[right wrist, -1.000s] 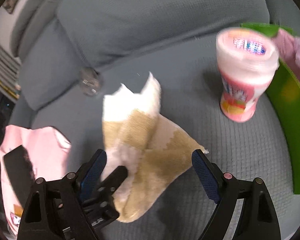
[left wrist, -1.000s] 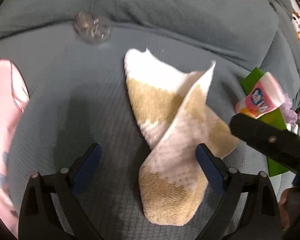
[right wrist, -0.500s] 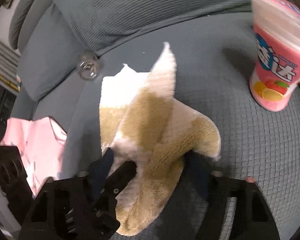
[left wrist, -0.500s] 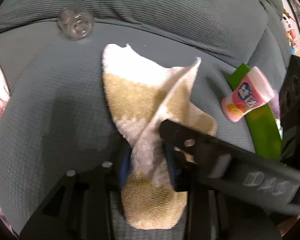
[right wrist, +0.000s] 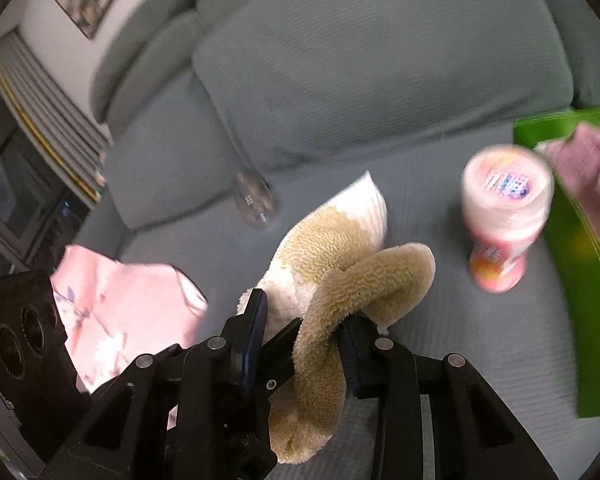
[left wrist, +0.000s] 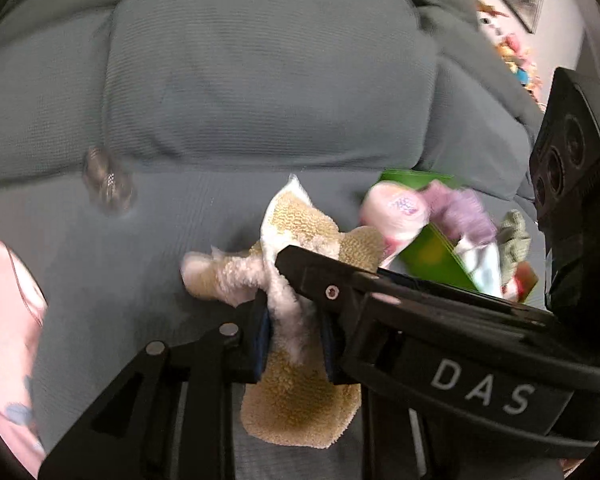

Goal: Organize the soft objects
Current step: 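Carry the towel with the right gripper over the green box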

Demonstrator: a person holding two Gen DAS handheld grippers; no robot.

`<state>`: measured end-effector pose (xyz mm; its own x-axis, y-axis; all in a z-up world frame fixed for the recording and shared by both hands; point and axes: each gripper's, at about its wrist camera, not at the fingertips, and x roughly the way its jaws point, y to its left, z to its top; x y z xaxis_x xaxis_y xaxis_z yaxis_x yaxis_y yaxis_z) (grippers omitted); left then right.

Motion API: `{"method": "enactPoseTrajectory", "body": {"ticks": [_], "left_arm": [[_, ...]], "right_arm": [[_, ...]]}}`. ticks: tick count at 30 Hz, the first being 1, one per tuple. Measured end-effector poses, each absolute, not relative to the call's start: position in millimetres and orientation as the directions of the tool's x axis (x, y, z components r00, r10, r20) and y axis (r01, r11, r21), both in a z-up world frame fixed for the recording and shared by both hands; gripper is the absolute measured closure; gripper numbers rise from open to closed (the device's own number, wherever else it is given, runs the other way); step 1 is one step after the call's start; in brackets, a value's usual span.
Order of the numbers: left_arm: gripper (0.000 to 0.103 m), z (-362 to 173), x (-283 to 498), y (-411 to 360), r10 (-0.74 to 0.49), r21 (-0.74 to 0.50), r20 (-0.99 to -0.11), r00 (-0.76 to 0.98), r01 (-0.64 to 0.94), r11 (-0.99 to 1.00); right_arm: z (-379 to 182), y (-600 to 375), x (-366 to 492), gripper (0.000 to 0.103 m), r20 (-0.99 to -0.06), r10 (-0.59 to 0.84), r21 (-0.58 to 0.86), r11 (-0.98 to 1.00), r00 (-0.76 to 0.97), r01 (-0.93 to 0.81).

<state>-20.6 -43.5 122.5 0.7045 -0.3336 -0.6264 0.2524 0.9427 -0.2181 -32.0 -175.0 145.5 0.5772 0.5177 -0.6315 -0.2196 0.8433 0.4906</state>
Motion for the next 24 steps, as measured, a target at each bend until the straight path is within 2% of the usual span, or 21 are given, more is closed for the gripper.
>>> {"method": "enactPoseTrajectory", "body": {"ticks": [6, 14, 20, 24], "left_arm": [[0.086, 164, -38, -87, -0.389, -0.146, -0.534, 0.751, 0.371, 0.917], [0.086, 192, -47, -162, -0.502, -0.055, -0.454, 0.736, 0.539, 0.841], [0.086, 195, -44, -205, -0.591, -0.047, -0.431, 0.682, 0.637, 0.769], [0.086, 187, -33, -233, -0.607, -0.043, -0.459, 0.649, 0.666, 0.745]], "right_arm": [[188, -226, -61, 0.066, -0.506, 0.510, 0.518, 0.824, 0.695, -0.227], [216, -299, -92, 0.066, -0.361, 0.404, 0.551, 0.820, 0.841, -0.157], [220, -355, -112, 0.066, -0.283, 0.313, 0.594, 0.800, 0.906, -0.091], [206, -379, -111, 0.066, -0.293, 0.271, 0.618, 0.786, 0.917, -0.035]]}}
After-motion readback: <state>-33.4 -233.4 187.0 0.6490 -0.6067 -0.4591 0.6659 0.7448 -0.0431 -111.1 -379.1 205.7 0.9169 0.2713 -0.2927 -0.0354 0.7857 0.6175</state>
